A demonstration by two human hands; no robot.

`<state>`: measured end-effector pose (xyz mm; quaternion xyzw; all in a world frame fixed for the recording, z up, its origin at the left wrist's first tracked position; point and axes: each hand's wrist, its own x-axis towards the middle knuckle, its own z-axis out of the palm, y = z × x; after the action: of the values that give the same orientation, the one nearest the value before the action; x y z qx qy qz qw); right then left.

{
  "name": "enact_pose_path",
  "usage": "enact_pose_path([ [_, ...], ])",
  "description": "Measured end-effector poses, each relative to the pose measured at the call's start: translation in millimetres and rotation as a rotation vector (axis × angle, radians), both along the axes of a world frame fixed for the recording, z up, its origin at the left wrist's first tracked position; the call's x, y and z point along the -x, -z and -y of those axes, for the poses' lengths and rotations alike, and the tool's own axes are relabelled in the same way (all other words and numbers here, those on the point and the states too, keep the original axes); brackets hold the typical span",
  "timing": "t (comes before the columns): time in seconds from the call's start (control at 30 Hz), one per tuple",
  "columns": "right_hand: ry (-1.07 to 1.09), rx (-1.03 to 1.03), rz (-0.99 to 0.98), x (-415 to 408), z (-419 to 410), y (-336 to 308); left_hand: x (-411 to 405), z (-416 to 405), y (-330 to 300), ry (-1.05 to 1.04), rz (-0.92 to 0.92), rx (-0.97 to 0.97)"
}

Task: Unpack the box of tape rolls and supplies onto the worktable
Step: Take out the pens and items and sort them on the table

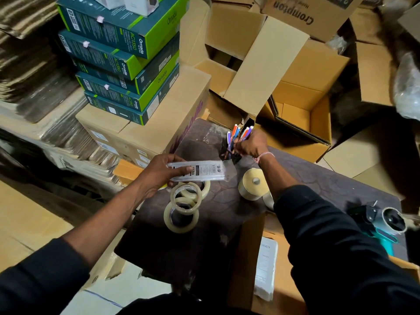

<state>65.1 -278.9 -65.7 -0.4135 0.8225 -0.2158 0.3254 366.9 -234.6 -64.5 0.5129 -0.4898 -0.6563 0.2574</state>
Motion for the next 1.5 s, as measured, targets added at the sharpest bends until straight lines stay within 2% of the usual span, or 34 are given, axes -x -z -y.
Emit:
enact_pose_path([
  [0.13,0.047,0.029,0.119,2.8,-0.4,6.3,-0.6,0.2,-1.2,-0.004,0.009,0.006],
  [0.27,0.071,0.082,0.143,6.8,-6.4,-0.9,0.3,1.3,-1.7,0.007,0.013,0.004],
  [0.43,0.116,0.161,0.082,17.5,-7.7,-2.4,3.1,2.4,-1.1,0.024,0.051,0.011],
  [0.57,0.186,0.219,0.142,19.5,-15.7,-17.5,9.6,0.2,-6.5,0.041,0.051,0.025],
  [0.77,0.118,0.246,0.289,12.0,-49.5,-53.7,22.1,-4.5,-12.4,0.052,0.074,0.068],
  [1.0,0.091,0.240,0.329,11.1,-95.0,-78.4,44.2,-11.8,-22.2,0.029,0.093,0.107],
  [1.23,0.085,0.132,0.374,27.0,-145.4,-105.4,67.8,-26.4,-38.5,0.121,0.021,0.129],
  [1.5,0.198,0.244,0.398,58.5,-199.8,-115.3,101.0,-44.1,-53.4,0.300,-0.106,0.119],
])
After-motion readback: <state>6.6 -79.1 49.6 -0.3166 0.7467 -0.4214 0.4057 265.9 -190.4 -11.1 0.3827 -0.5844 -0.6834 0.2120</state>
